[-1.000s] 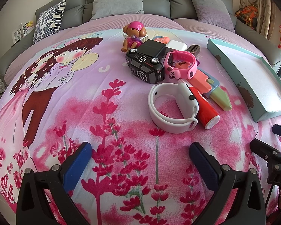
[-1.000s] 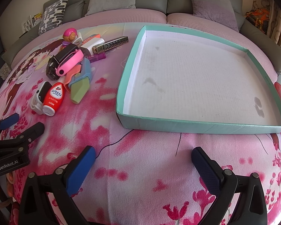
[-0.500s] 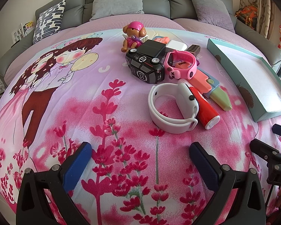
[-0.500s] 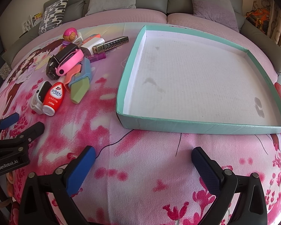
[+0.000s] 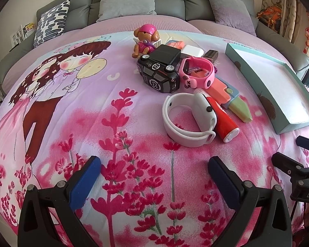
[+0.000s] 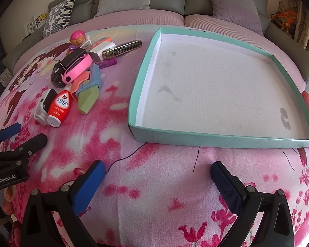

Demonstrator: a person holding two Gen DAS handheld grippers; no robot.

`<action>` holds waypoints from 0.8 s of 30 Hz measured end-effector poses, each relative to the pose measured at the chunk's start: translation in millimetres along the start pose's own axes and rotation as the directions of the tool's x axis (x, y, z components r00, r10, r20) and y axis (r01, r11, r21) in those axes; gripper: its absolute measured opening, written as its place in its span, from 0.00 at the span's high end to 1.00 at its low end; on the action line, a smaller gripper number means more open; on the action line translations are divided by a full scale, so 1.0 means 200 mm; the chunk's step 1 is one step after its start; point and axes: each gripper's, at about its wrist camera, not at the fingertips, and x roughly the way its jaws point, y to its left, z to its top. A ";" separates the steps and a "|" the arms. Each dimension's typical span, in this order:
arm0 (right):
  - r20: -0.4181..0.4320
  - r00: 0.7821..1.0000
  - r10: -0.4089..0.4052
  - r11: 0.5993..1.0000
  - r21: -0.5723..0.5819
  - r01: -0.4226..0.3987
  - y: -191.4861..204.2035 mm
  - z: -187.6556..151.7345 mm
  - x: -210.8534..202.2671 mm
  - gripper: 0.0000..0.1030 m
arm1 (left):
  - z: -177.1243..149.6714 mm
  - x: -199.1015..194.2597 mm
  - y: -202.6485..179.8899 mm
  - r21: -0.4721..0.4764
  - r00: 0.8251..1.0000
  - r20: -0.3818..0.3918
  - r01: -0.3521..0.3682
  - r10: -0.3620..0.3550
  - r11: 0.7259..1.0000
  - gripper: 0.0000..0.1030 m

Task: Organize rigid objects
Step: 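Grasp the red LION bottle with the right tool while the left tool grasps the white smartwatch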

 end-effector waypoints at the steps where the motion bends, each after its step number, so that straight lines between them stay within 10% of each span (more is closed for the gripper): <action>1: 0.000 1.000 0.002 1.000 0.001 -0.002 -0.01 0.00 0.00 0.00 | 0.01 -0.01 0.00 -0.001 1.000 -0.006 0.005 -0.005 1.000 0.00; 11: 0.138 0.990 0.037 0.999 -0.015 -0.035 0.01 0.13 -0.29 0.00 | 0.18 -0.12 0.06 -0.013 0.999 0.000 0.049 -0.049 0.999 0.00; 24: 0.119 0.992 0.050 0.998 -0.041 -0.046 0.13 0.25 -0.24 0.00 | 0.23 0.04 -0.02 -0.070 0.982 -0.067 0.174 -0.179 0.982 0.15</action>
